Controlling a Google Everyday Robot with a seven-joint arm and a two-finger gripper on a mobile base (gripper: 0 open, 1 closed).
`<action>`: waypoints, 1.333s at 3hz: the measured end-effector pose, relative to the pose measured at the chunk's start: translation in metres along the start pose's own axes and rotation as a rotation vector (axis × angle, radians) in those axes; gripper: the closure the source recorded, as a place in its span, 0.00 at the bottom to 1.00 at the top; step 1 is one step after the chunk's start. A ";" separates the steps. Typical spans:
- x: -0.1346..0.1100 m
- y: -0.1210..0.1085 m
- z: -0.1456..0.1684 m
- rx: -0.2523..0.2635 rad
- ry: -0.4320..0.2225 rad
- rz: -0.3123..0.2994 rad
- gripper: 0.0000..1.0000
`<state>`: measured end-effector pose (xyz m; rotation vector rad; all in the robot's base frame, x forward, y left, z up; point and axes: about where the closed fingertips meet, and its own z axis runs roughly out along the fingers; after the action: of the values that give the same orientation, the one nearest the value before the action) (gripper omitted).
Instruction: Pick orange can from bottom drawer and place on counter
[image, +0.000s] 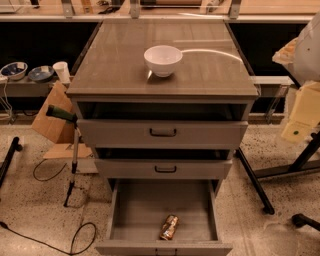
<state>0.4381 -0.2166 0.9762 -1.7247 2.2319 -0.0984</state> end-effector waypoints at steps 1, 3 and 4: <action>0.000 0.000 0.000 0.000 0.000 0.000 0.00; -0.053 0.054 0.014 0.131 0.053 -0.378 0.00; -0.096 0.087 0.061 0.118 0.132 -0.615 0.00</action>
Offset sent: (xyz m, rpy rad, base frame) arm -0.0284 0.0390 -0.0065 -0.1213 -0.1331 0.1999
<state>0.3956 -0.0933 0.9172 -2.3233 1.6522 -0.4807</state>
